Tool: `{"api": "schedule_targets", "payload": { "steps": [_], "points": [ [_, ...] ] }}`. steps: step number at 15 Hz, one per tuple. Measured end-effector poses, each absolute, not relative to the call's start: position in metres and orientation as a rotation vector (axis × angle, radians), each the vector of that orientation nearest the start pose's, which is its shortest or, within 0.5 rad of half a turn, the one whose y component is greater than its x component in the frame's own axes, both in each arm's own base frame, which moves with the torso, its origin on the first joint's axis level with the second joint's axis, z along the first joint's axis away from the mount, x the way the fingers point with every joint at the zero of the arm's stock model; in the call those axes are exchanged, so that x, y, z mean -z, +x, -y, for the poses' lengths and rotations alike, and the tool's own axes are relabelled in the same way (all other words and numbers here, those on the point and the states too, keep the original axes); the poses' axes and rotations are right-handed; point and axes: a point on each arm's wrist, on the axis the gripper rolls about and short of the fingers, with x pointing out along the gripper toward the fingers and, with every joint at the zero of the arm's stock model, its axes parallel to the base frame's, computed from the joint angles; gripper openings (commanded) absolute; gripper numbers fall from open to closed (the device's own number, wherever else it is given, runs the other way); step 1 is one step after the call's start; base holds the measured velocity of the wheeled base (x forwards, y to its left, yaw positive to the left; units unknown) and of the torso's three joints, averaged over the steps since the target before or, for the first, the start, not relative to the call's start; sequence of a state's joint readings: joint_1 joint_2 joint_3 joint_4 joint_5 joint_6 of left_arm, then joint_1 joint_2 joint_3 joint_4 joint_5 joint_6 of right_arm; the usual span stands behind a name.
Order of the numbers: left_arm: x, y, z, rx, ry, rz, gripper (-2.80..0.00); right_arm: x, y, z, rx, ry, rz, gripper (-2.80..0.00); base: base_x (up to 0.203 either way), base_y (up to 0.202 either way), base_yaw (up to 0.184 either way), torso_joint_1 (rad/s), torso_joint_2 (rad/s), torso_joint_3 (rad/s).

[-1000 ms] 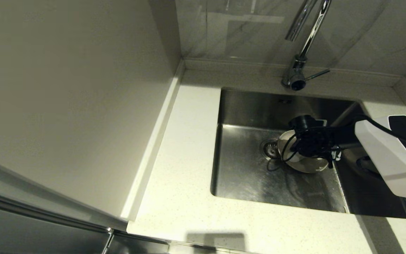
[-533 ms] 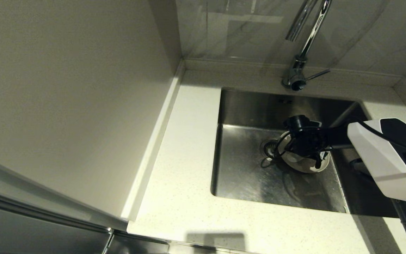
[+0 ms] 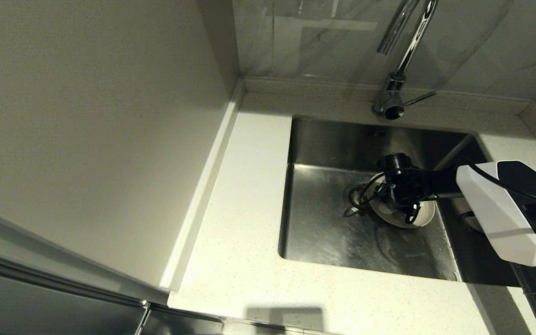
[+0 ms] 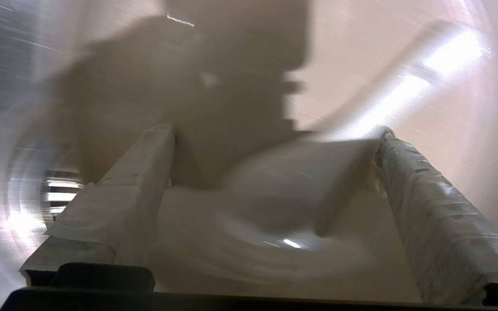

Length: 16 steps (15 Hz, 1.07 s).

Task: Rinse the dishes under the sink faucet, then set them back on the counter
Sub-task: Place the spoon on the bowl

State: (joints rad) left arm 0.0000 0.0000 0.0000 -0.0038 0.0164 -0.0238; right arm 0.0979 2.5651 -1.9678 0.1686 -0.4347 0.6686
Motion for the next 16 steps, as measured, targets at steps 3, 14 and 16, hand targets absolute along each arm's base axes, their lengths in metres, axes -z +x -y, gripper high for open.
{"api": "schedule_targets", "payload": {
  "steps": [3,14,16],
  "points": [
    [-0.076,-0.023,0.000,-0.016,-0.024,0.004,-2.80,-0.070,0.519,-0.041,0.428,0.494,-0.511,0.00,0.000,0.000,0.000,0.000,0.00,0.000],
    [-0.076,-0.023,0.000,-0.016,-0.024,0.004,-2.80,-0.081,0.520,-0.029,0.383,0.292,-0.479,0.00,0.000,0.000,0.000,0.000,0.00,0.000],
    [-0.076,-0.023,0.000,-0.016,-0.024,0.004,-2.80,-0.077,0.518,-0.026,0.382,0.230,-0.503,0.00,0.000,0.000,0.000,0.000,0.00,0.000]
  ]
}}
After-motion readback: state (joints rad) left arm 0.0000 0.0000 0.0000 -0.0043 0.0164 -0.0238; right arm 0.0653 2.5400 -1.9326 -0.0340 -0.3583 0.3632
